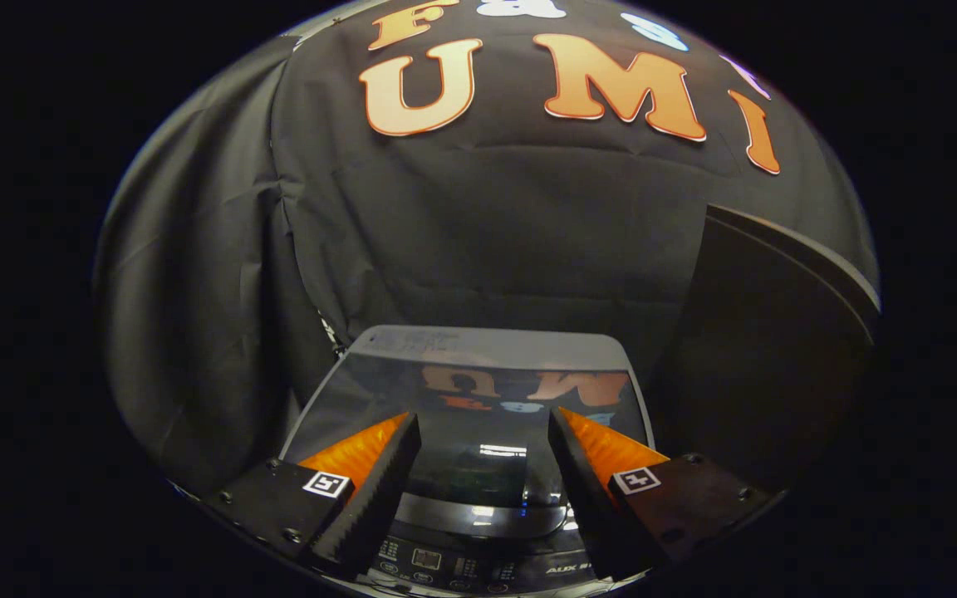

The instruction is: Put the clothes into the washing machine and then close the washing machine lid.

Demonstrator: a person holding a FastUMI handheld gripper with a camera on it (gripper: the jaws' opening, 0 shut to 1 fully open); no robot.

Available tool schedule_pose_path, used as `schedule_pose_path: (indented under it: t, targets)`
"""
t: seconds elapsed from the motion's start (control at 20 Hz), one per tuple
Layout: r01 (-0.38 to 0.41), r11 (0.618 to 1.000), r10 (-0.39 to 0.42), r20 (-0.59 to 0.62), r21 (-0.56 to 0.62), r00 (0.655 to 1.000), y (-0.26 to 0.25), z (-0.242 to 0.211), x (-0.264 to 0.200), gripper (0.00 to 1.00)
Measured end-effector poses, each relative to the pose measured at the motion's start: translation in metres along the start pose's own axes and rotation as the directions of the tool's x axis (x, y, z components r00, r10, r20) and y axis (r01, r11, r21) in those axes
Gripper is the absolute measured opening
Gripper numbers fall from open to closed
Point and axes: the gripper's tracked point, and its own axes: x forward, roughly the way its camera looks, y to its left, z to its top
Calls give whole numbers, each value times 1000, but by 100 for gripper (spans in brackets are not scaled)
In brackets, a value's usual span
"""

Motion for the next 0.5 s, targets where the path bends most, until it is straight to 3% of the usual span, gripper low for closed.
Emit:
schedule_pose_path:
  t: [0.5]
  targets:
    - [-30, 999, 30, 2, 33, 1000, 13, 14, -15, 99]
